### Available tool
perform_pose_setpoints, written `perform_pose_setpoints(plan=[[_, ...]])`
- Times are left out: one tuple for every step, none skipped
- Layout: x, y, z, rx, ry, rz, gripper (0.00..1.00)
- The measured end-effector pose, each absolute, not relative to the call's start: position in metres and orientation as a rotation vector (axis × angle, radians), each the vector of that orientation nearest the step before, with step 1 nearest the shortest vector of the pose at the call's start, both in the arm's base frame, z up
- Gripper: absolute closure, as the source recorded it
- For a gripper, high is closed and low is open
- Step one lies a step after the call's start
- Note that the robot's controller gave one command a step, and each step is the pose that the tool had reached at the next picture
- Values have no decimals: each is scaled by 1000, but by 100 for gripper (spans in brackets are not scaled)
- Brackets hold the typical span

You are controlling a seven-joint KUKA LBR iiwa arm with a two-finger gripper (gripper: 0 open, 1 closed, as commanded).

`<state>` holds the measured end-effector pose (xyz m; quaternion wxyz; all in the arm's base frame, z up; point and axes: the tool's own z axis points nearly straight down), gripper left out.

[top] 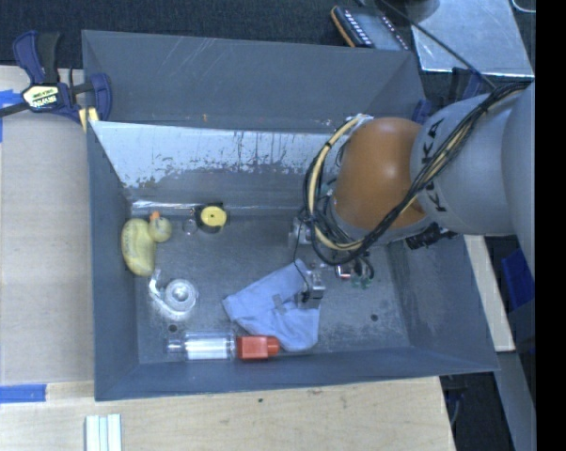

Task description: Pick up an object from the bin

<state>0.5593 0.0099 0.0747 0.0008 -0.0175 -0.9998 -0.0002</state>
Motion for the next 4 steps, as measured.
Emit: perform_pose_setpoints(plan=[[586,26,72,-127,-3145,-1,100],[586,26,72,-127,-3145,-1,100],[573,15,144,-52,-3146,-1,100],[578,21,222,-72,-3147,-1,100]])
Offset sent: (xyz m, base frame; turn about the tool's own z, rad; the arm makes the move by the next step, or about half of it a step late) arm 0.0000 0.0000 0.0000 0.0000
